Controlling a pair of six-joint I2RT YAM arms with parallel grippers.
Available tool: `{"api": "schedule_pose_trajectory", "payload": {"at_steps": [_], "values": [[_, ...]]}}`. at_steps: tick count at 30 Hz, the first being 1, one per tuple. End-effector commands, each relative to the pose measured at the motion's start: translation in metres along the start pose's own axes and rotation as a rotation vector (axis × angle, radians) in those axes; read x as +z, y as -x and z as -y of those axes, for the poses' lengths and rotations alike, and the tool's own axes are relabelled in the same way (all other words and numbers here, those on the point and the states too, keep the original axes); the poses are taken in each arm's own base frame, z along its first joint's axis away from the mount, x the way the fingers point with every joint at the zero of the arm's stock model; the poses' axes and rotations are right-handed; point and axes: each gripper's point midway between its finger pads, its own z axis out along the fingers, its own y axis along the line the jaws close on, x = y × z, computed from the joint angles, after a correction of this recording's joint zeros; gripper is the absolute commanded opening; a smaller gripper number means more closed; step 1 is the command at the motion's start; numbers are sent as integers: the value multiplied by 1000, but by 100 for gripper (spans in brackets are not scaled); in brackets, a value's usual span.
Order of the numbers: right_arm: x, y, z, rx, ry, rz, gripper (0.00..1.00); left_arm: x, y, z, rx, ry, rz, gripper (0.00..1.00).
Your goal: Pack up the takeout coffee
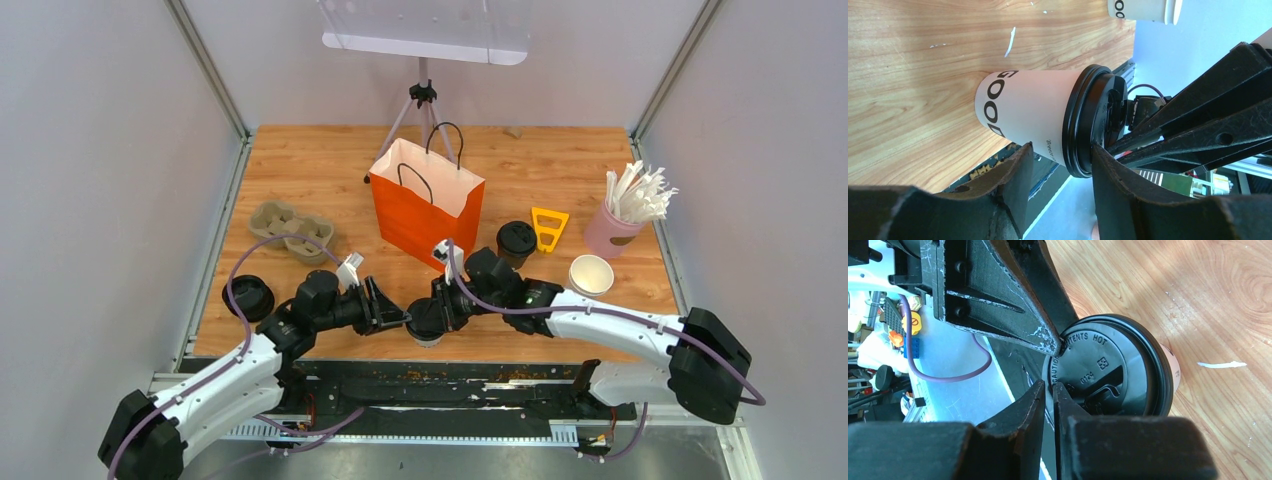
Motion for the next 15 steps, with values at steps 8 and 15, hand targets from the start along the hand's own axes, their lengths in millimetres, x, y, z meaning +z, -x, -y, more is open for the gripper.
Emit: {"api": "schedule_pose_trajectory", "payload": {"at_steps": [8,15], "values": [[-3,-6,16,97,-94,30,13,-8,-6,23,-90,-133,7,71],[-4,-6,21,121,-112,57,13,-11,-17,20,-168,-149,16,68]]}}
